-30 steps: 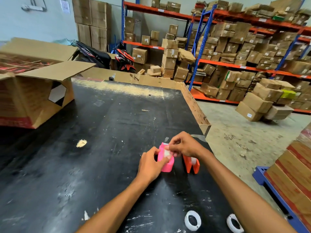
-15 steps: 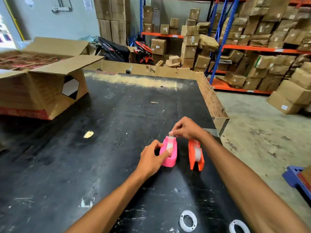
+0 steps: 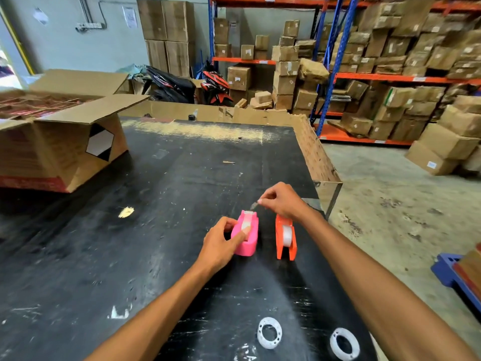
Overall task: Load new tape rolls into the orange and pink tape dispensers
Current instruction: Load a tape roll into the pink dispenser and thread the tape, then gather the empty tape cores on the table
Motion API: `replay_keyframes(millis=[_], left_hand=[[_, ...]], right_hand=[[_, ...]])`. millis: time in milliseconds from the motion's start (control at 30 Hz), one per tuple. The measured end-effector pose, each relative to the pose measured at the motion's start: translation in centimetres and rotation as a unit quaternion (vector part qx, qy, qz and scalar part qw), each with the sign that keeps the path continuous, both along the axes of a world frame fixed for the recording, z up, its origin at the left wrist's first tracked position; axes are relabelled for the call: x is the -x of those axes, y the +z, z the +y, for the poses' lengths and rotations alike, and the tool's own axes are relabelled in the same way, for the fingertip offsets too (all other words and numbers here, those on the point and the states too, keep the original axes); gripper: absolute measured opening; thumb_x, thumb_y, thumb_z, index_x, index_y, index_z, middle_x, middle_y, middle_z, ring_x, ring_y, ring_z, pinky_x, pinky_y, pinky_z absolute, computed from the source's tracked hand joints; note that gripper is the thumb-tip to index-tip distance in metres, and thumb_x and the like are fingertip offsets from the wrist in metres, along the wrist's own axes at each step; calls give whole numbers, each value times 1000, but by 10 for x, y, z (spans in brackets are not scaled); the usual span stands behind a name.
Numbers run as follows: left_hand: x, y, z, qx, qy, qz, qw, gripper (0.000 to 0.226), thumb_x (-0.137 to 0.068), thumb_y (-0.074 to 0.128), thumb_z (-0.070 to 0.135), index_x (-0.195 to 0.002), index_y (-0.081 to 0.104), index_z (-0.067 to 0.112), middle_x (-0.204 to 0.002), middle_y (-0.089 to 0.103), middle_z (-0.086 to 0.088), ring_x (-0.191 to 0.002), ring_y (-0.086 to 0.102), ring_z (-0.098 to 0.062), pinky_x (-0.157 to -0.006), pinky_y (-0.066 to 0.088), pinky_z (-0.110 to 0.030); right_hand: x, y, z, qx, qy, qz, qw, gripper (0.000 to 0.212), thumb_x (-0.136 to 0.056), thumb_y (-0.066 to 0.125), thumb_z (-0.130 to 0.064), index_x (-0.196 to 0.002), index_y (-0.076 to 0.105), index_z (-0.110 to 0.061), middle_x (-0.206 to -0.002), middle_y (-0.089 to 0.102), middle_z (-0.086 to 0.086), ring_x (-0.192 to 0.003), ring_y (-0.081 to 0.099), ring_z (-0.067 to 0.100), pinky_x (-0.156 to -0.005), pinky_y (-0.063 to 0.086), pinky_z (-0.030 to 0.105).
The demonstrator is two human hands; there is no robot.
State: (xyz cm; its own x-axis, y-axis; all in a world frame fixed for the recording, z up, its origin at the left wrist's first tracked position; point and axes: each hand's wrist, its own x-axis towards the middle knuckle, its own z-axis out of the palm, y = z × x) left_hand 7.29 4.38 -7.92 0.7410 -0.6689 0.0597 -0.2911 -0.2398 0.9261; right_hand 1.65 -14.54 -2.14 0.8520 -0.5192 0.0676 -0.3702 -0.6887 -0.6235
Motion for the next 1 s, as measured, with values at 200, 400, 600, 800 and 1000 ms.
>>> replay_keyframes(millis=[200, 400, 600, 800, 1000], left_hand=[[4, -1, -2, 1, 22, -3, 1000, 29, -80, 67, 37, -97, 64, 14, -96, 69, 6, -95, 64, -15, -74, 45, -16], [14, 3, -1, -34, 26, 3, 999, 69, -84, 62, 42, -139, 35, 12, -125, 62, -6, -116, 57, -22, -101, 42, -36], [32, 7, 9, -37, 87, -107, 990, 70, -84, 60, 44, -140, 36, 11, -140, 48, -13, -131, 40, -28, -110, 34, -41], [78, 31, 29, 9, -25, -228, 973, 21, -83, 65, 29, -100, 66, 17, -103, 62, 3, -101, 53, -18, -83, 42, -24], [106, 33, 48, -204, -225, -218, 927, 72, -63, 63, 71, -115, 64, 22, -99, 65, 2, -94, 60, -13, -86, 51, -31]], right_hand=[[45, -2, 5, 28, -12, 36, 999, 23, -80, 69, -30, -97, 73, -16, -99, 75, 8, -91, 68, 18, -84, 54, 34], [77, 2, 18, 30, -15, -17, 999, 24, -84, 64, -24, -105, 70, -13, -111, 68, 8, -105, 63, 20, -92, 50, 37], [124, 21, 35, 46, 2, -27, 999, 25, -86, 65, -21, -108, 69, -10, -112, 68, 9, -105, 62, 19, -82, 44, 23], [192, 28, 53, 55, 22, 47, 997, 26, -85, 66, -28, -108, 69, -15, -107, 71, 6, -95, 63, 15, -75, 48, 20], [238, 15, 77, 49, 87, 212, 972, 40, -79, 70, -42, -112, 64, -22, -95, 67, -5, -91, 62, 14, -80, 51, 31]])
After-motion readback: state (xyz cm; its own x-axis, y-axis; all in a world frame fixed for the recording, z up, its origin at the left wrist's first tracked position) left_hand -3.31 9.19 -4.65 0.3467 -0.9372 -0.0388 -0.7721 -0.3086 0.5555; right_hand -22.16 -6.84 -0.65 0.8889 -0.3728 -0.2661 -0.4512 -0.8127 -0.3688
